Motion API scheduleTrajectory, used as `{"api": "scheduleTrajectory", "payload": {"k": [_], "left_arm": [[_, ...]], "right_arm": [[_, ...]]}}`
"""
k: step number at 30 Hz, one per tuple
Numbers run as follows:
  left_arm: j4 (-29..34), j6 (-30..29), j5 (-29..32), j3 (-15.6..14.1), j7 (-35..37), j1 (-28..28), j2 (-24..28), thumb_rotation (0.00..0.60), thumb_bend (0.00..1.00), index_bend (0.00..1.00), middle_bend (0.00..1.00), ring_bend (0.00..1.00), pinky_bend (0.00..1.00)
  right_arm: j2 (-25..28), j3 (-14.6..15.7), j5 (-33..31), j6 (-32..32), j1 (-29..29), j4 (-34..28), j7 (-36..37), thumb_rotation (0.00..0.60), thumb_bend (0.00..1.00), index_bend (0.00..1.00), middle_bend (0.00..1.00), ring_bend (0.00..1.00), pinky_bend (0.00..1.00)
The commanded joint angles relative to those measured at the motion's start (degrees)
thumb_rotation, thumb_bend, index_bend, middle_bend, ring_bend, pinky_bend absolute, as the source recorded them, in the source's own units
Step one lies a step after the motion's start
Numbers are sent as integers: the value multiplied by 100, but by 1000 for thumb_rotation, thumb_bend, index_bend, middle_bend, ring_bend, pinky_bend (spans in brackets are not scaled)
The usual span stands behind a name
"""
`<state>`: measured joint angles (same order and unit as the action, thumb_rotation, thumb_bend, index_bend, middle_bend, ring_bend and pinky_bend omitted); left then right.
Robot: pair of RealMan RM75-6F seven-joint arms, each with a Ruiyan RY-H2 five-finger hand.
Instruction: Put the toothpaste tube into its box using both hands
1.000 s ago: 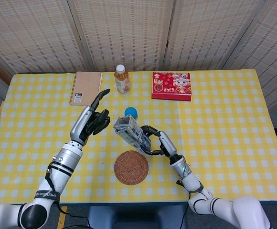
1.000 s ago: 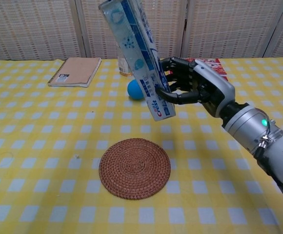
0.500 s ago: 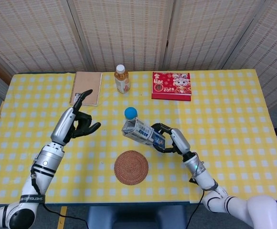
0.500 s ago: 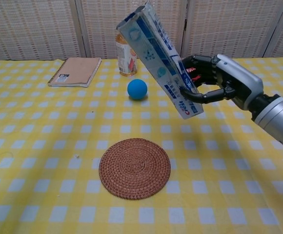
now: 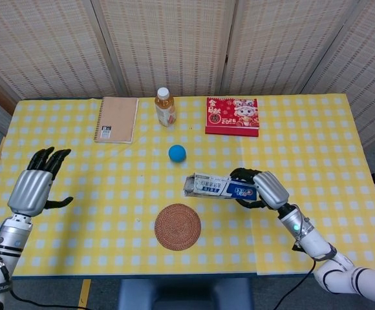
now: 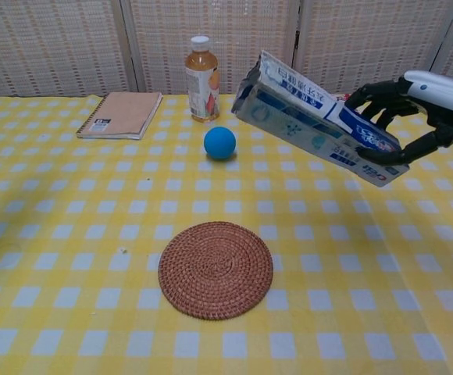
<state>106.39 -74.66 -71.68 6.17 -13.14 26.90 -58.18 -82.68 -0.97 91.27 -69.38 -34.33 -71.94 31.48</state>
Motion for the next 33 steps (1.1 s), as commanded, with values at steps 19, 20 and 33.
{"api": "scheduleTrajectory", "payload": {"k": [19, 20, 33], "left_arm": [[-1594, -470, -301, -345, 221, -928, -730, 600, 89, 0, 112, 32, 51], [-1585, -446, -295, -333, 234, -929, -721, 600, 89, 0, 110, 32, 51], [-1070, -729, -388, -354, 436, -1332, -416, 600, 88, 0, 107, 32, 51]], "right_arm": [[152, 483, -343, 1236, 221, 425, -1138, 600, 376, 226, 152, 236, 307], [185, 471, -410, 1323, 213, 385, -1244, 600, 376, 107, 81, 180, 255], [1788, 137, -1212, 387, 884, -1736, -3212, 600, 368, 0, 0, 0, 6]]}}
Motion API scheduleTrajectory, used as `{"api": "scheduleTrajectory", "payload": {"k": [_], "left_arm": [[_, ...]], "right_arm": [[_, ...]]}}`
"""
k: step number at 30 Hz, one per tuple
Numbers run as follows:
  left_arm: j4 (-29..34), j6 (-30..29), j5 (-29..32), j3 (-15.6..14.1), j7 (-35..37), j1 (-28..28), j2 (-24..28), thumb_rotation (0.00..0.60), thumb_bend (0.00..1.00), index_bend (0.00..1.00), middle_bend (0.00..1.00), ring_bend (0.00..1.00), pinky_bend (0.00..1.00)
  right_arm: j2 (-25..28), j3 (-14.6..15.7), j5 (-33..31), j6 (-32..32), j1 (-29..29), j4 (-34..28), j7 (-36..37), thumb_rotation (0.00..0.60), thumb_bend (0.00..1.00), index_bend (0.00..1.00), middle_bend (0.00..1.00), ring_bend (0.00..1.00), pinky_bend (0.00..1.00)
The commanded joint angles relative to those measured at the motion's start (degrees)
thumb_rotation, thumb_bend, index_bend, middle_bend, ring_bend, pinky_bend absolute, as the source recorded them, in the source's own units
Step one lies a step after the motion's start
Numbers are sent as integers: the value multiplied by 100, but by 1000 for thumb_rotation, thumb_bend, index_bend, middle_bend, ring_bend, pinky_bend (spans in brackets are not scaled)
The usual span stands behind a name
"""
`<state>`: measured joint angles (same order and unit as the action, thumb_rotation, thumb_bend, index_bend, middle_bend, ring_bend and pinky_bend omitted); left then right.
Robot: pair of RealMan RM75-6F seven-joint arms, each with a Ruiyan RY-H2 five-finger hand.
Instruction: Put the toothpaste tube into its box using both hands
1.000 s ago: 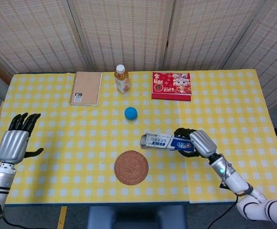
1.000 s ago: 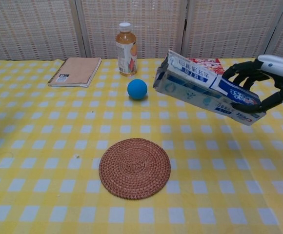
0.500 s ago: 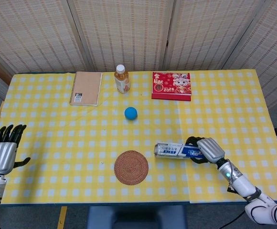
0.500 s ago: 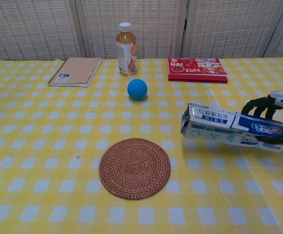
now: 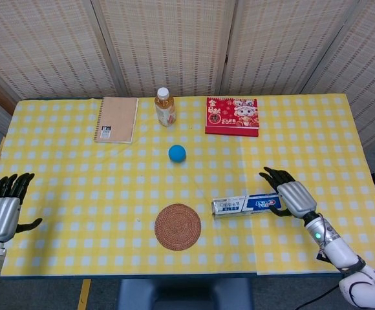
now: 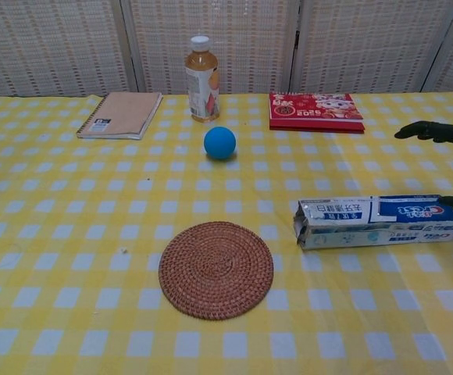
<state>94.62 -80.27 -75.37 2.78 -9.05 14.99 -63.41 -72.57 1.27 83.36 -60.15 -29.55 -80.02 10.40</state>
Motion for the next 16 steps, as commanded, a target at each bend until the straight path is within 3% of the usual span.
{"api": "scheduleTrajectory", "payload": {"k": [1, 5, 10, 16], "left_arm": [[132, -275, -27, -26, 51, -231, 152, 600, 86, 0, 107, 32, 51], [28, -698, -320, -67, 464, -510, 183, 600, 89, 5, 107, 59, 84], [-165, -933, -497, -254, 527, -829, 71, 600, 92, 7, 107, 62, 78], [-58, -815, -637, -290, 507, -851, 153, 600, 91, 10, 110, 66, 76]], "right_arm": [[1011, -89, -638, -796, 597, -1285, -1613, 600, 368, 0, 0, 0, 0], [1379, -94, -1040, -1832, 1272, -2139, -2421, 600, 369, 0, 0, 0, 0], [1254, -23, -746, -3016, 2058, -2180, -2230, 600, 368, 0, 0, 0, 0], [1145, 63, -399, -3130, 2282, -2054, -2153, 600, 368, 0, 0, 0, 0]]}}
